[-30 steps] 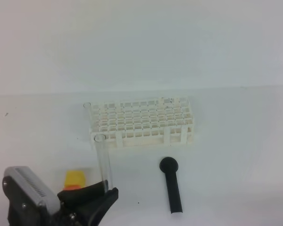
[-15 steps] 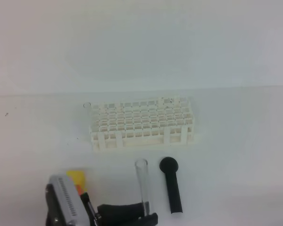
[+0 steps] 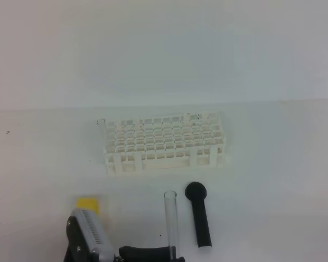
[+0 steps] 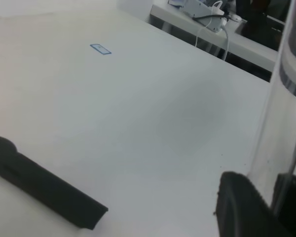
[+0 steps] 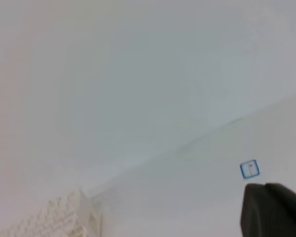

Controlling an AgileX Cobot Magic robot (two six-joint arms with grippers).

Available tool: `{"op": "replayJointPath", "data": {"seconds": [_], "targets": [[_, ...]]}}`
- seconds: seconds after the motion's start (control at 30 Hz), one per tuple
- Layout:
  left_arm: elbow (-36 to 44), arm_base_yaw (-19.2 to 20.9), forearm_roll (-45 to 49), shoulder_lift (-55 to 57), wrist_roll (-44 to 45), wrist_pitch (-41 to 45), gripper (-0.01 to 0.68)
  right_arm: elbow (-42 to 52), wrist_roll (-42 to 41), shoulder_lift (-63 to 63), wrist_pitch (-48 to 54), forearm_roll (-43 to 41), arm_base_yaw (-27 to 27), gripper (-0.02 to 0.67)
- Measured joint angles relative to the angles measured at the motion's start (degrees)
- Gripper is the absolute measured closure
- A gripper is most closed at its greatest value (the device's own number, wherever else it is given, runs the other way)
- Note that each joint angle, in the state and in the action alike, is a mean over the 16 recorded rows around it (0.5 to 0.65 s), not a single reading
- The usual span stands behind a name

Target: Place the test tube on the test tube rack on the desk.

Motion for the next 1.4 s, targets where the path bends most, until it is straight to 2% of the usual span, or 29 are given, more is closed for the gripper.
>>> {"op": "replayJointPath", "data": {"seconds": [0.13,0.23,0.37,0.63,0.8,0.93,1.07,1.4], "targets": [[0.0,0.0,0.7,-0.1,1.1,0.0,0.562,-1.0,-3.3,0.0,-1.6,7.3,0.0,0.650],[0.0,0.0,1.6,-0.2,2.2,0.0,0.562,-2.7,-9.4,0.0,-1.1,11.7,0.1,0.650],[0.0,0.0,2.9,-0.2,2.8,0.0,0.562,-6.0,-21.4,0.0,3.0,16.5,0.1,0.650],[0.0,0.0,5.8,-0.2,2.8,0.0,0.562,-12.8,-49.8,0.6,17.7,30.4,1.9,0.650],[-0.3,0.0,6.8,-0.2,1.0,0.0,0.562,-15.4,-60.9,2.5,26.0,36.9,5.9,0.650],[-1.3,0.0,8.4,-0.2,0.0,0.0,0.562,-16.9,-64.6,5.3,30.0,39.4,11.3,0.650],[-3.2,0.0,10.4,-0.2,-2.2,-0.1,0.562,-18.5,-64.8,9.3,30.8,39.8,17.8,0.650],[-8.8,0.0,13.0,-0.2,-7.4,-0.2,0.563,-21.8,-62.6,23.1,24.7,44.0,33.3,0.650]]}}
